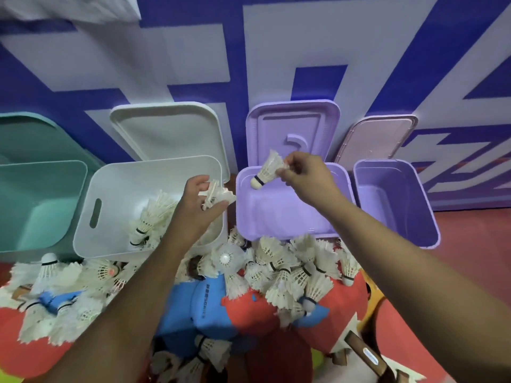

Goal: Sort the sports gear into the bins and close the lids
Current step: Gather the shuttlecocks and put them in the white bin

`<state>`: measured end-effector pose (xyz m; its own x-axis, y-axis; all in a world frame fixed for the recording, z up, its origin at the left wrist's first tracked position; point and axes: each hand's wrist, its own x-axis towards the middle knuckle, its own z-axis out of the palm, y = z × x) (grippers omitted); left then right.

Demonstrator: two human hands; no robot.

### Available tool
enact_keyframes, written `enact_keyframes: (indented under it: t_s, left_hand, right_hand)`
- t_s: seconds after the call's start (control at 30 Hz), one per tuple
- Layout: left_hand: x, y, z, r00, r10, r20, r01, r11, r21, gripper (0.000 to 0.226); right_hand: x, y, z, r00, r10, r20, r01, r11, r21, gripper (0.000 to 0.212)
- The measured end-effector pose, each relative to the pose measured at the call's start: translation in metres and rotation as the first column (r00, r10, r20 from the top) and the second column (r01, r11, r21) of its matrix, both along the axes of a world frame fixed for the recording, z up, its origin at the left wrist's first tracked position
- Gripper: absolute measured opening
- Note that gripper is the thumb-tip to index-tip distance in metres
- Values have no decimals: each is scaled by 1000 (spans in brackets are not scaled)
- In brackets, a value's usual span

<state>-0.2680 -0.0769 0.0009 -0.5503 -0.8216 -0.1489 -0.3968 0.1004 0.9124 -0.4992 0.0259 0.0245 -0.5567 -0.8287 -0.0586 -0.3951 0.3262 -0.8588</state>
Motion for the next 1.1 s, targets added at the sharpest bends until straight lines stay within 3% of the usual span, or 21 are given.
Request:
enact_keyframes:
  t_s: [0.2, 0.43, 0.53, 0.6, 0.73, 0.83, 0.93, 1.1]
  left_hand:
    - [53, -37, 10, 982, -176, 71, 181, 980, -77, 51]
    - [144, -89, 3, 936, -290, 199, 308, 949, -65, 45]
    - [163, -104, -6, 906, -334, 259, 364, 928, -78, 45]
    - [171, -110, -16, 885, -351, 306, 388, 919, -69, 48]
    - [177, -106, -27, 856, -346, 383, 428, 891, -151, 55]
    - [173, -84, -23, 907, -342, 247, 396, 892, -218, 32]
    - [163, -51, -17, 902, -404, 155, 429, 879, -207, 18]
    - [125, 6, -19, 836, -497, 232, 537, 828, -161, 16]
  right_hand:
    - [89, -21, 16, 992, 95, 89, -98, 995, 29, 20]
    - [192, -64, -9, 942, -72, 329, 59, 997, 48, 18]
    - [230, -80, -25, 936, -29, 350, -8, 994, 105, 13]
    - [247, -85, -32, 973, 86, 212, -122, 979, 163, 7]
    - [254, -71, -21, 991, 111, -75, -91, 969, 230, 33]
    - [244, -36, -11, 989, 69, -129, -41, 977, 210, 32]
    - [225, 7, -12, 984, -13, -180, 56, 970, 236, 25]
    - [186, 74, -21, 947, -94, -308, 194, 930, 312, 27]
